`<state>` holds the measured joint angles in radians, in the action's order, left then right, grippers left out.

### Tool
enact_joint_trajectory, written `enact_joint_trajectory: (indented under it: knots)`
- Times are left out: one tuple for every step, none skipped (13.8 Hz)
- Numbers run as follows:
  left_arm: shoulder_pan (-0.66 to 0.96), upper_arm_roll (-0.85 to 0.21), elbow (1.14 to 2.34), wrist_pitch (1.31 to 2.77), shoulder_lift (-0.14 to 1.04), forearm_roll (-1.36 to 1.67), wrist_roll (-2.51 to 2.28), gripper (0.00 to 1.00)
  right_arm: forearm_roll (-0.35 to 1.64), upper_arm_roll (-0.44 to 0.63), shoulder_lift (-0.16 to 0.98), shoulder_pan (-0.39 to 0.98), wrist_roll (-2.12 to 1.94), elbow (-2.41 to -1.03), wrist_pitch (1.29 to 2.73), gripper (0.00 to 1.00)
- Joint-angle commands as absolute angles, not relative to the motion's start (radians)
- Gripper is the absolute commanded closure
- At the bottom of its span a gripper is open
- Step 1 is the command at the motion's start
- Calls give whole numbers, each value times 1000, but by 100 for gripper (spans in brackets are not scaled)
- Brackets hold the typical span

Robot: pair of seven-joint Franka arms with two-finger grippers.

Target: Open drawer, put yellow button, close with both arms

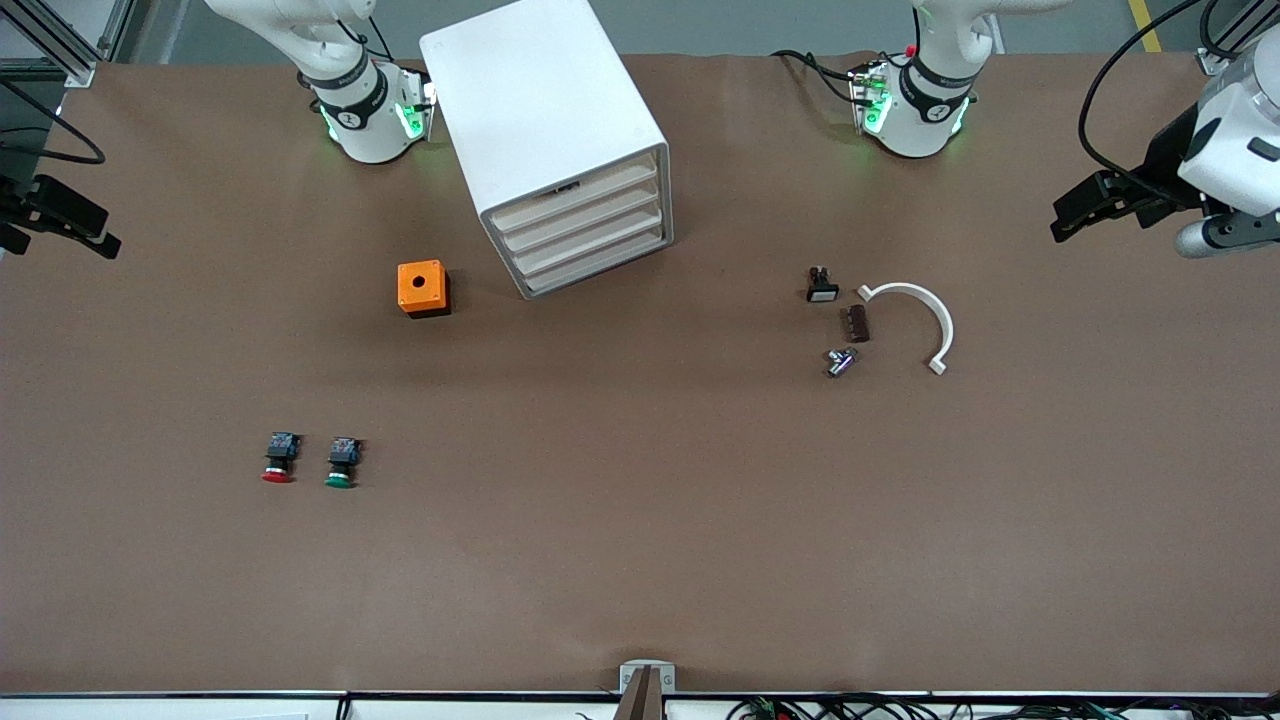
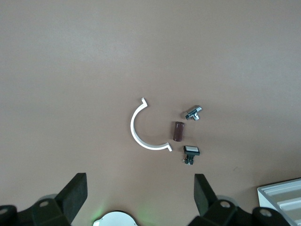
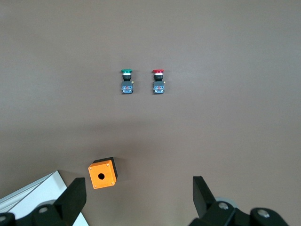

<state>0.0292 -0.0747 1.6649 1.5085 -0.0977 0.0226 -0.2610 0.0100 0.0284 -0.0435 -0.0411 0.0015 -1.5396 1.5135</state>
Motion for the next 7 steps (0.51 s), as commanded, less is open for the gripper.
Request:
enact_joint_trajectory:
  knots:
    - [43,-66,1694,1534,-115,23,-247,0,-3,23,-41,-44,-9,-1528,1511,0]
    - [43,-67,1692,1539,-112,21,-247,0,-3,23,-41,-44,-9,-1528,1511,0]
    - [40,-71,1692,1540,-112,21,-245,0,-3,21,-41,-44,-9,-1528,1511,0]
    - [40,-71,1690,1540,-112,20,-247,0,-3,23,-41,-44,-9,-1529,1511,0]
    - [41,-71,1686,1540,-110,17,-247,0,-3,23,-41,-44,-9,-1529,1511,0]
    - [40,-72,1677,1539,-107,-3,-247,0,-3,23,-41,-44,-9,-1529,1511,0]
    - [40,-75,1675,1539,-107,-26,-241,0,-3,21,-41,-44,-9,-1529,1511,0]
